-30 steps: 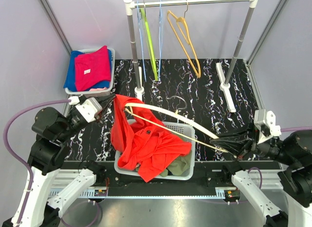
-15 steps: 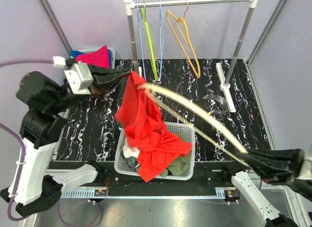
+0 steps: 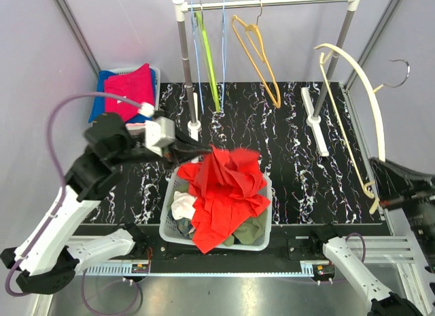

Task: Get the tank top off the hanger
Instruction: Place the hanger at the clothesline.

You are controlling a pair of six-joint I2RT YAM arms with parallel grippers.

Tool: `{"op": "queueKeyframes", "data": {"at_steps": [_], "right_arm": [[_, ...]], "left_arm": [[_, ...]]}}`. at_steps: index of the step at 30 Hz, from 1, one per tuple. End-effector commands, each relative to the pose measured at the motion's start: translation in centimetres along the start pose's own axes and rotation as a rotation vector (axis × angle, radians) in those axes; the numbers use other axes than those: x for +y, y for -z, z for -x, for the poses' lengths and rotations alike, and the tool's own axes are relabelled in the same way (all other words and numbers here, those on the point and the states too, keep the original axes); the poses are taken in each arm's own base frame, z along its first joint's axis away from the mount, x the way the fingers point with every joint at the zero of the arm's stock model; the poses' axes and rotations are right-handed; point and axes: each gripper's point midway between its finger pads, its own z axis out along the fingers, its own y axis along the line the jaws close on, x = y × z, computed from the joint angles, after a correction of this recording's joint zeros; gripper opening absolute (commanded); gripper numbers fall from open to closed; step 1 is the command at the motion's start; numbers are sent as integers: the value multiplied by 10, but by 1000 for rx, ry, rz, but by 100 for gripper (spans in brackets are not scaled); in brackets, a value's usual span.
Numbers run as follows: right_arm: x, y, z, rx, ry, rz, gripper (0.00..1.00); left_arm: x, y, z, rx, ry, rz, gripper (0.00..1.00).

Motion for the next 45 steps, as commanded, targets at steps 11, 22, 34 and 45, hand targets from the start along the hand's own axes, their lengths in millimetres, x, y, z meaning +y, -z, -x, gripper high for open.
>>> {"op": "queueKeyframes", "data": {"at_steps": [11, 22, 34, 45], "right_arm": [[-32, -83, -47, 146, 15, -206, 0], [-31, -136, -65, 181, 45, -203, 0], [-43, -214, -81, 147, 137, -259, 0], [-40, -258, -61, 57, 181, -257, 0]], "left_arm": [[-60, 26, -74, 130, -82, -197, 0], [-61, 68, -221, 466, -128, -97, 0], [-32, 83, -338, 739, -18, 107, 36], [-22, 92, -367, 806, -92, 140, 71]]}}
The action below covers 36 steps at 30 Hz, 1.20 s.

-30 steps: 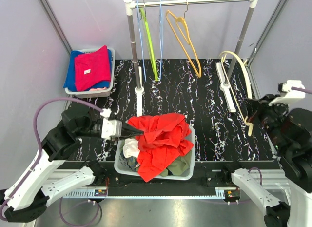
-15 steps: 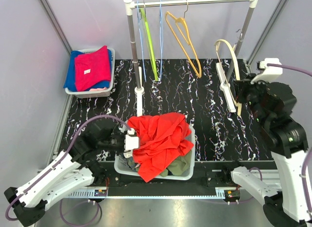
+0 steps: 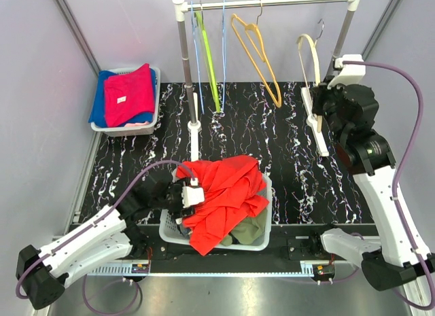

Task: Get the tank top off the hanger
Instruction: Place the hanger at the clothesline.

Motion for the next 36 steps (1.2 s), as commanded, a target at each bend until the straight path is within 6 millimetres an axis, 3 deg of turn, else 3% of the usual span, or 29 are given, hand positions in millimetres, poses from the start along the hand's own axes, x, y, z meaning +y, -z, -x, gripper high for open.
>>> {"op": "queueKeyframes", "data": {"at_steps": [1, 4, 7, 10, 17, 21, 23, 24, 25, 26, 28, 32, 34, 35, 36], "right_arm": [[-1, -8, 67, -204, -16, -16, 0], [0, -19, 75, -218, -3, -10, 0], [-4, -33, 80, -220, -22, 7, 0], [-9, -41, 85, -229, -52, 26, 0], [10, -33, 89, -245, -85, 139, 0], [13, -24, 92, -257, -84, 165, 0], [14, -19, 95, -267, -84, 174, 0], [15, -16, 99, -278, -85, 180, 0], [15, -16, 101, -281, -83, 180, 0], [15, -13, 103, -287, -82, 183, 0], [15, -10, 106, -295, -82, 186, 0], [15, -6, 106, -297, -89, 189, 0], [15, -9, 104, -291, -83, 189, 0], [15, -14, 103, -284, -80, 182, 0], [15, -19, 101, -280, -77, 177, 0]], "left_arm": [[15, -3, -3, -1, -41, 86, 74], [25, -4, 0, -19, -61, 132, 77], [40, -4, 3, -49, -34, 203, 65], [51, -3, 2, -71, 23, 254, 62], [41, -12, -29, 26, 55, 227, 50], [43, -8, -12, 15, 69, 196, 49], [42, -5, -12, 42, 47, 175, 54], [46, -2, -6, 39, 40, 180, 76], [47, 0, -4, 45, 39, 183, 93], [55, 6, 6, 28, 25, 202, 99], [60, 12, 15, 24, 20, 214, 99], [79, 38, 57, -50, 1, 269, 99], [81, 47, 69, -62, -7, 264, 99], [87, 58, 88, -100, -22, 273, 99], [88, 64, 94, -105, -17, 274, 99]]}}
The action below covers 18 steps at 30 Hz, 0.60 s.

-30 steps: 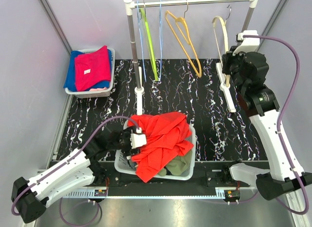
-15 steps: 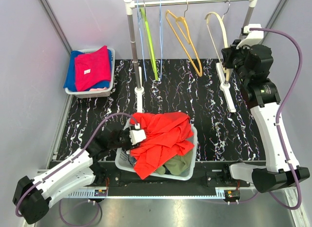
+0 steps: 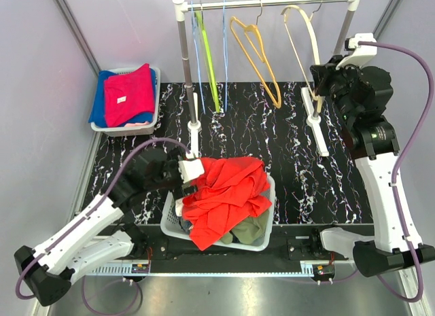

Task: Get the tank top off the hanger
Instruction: Place the hanger at the clothesline.

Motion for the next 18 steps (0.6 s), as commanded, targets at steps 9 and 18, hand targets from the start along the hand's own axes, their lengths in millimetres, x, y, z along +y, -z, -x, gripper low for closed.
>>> {"op": "queueKeyframes", "data": {"at_steps": [9, 18], "right_arm": [[3, -39, 22, -95, -12, 5, 0], [1, -36, 0, -53, -16, 1, 0]], "left_arm": [[68, 87, 141, -286, 1, 149, 99], [129, 120, 173, -319, 233, 327, 99]]}}
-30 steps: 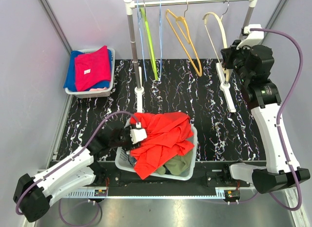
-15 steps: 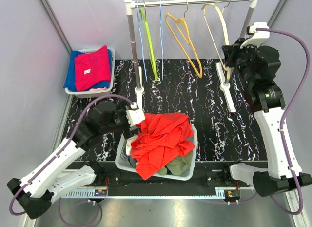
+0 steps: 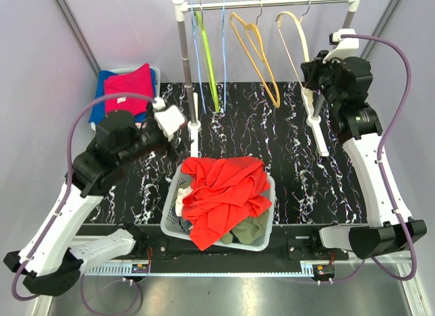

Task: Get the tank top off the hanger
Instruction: Place the hanger at the clothesline, then reset both arms

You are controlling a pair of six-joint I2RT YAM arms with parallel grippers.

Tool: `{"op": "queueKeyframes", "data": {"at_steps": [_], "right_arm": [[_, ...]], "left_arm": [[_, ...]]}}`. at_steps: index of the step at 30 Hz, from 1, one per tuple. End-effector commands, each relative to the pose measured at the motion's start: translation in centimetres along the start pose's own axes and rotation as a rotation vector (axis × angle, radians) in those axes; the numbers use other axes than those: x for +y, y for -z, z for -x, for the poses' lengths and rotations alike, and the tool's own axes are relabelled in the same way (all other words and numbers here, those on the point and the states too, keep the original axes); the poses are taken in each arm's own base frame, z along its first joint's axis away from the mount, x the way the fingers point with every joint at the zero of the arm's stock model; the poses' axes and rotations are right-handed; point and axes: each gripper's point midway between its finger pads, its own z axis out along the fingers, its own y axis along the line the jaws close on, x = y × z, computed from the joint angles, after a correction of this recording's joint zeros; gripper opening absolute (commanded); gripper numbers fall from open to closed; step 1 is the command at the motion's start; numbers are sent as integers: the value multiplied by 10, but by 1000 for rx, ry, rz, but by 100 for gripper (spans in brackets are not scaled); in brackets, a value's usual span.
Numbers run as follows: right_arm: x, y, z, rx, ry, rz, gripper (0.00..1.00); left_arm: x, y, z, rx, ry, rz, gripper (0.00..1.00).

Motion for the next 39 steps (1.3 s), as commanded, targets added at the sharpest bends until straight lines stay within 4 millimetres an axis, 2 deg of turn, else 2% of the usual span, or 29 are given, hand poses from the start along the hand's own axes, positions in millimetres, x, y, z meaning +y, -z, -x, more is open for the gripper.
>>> {"op": "queueKeyframes", "data": {"at_steps": [1, 2, 4, 5, 7, 8, 10, 13, 14, 15, 16, 17, 18, 19, 20, 23, 26, 29, 31, 32, 34, 39], "right_arm": [[2, 16, 25, -97, -10, 4, 3], [1, 19, 20, -83, -11, 1, 20], [-4, 22, 4, -43, -20, -23, 42], [-5, 28, 3, -44, -29, -32, 99], [-11, 33, -16, 2, -60, -65, 100], [-12, 41, -16, -4, -77, -74, 100], [-16, 57, -29, 8, -109, -99, 100], [-21, 77, -44, 8, -156, -131, 100], [-22, 82, -47, 6, -181, -136, 100], [-24, 88, -53, 17, -188, -149, 100], [-26, 98, -58, 18, -193, -159, 100], [-28, 102, -63, 27, -205, -172, 100], [-33, 107, -78, 68, -204, -200, 100], [-34, 114, -81, 75, -212, -210, 100], [-36, 119, -95, 123, -220, -226, 100], [-39, 127, -135, 254, -226, -258, 100], [-50, 129, -165, 368, -253, -354, 100], [-51, 127, -172, 406, -278, -384, 100], [-50, 127, -169, 396, -286, -378, 100], [-47, 126, -165, 378, -289, -362, 100], [-46, 127, -163, 361, -288, -345, 100], [-42, 119, -168, 384, -285, -325, 100]], "left_arm": [[44, 8, 27, -20, 180, 142, 99], [59, 6, 22, -3, 217, 182, 99], [77, 9, 26, -22, 288, 221, 99], [95, 15, 25, -39, 312, 273, 99], [112, 19, 19, -59, 371, 317, 99], [133, 29, 15, -82, 386, 374, 99], [150, 35, -2, -77, 456, 402, 99], [168, 39, -27, -67, 558, 432, 99], [173, 40, -28, -88, 551, 444, 99], [173, 37, -44, -69, 572, 449, 99], [180, 43, -41, -104, 539, 487, 99], [182, 44, -46, -111, 542, 507, 99], [177, 43, -59, -101, 565, 513, 99], [177, 42, -64, -98, 570, 520, 99], [175, 41, -70, -86, 575, 520, 99], [174, 37, -105, -12, 631, 571, 99], [174, 33, -140, 68, 688, 618, 99], [164, 27, -166, 108, 723, 611, 99], [161, 26, -162, 67, 698, 602, 99], [154, 23, -172, 75, 705, 595, 99], [153, 25, -171, 48, 686, 603, 99], [144, 17, -195, 80, 718, 588, 99]]}}
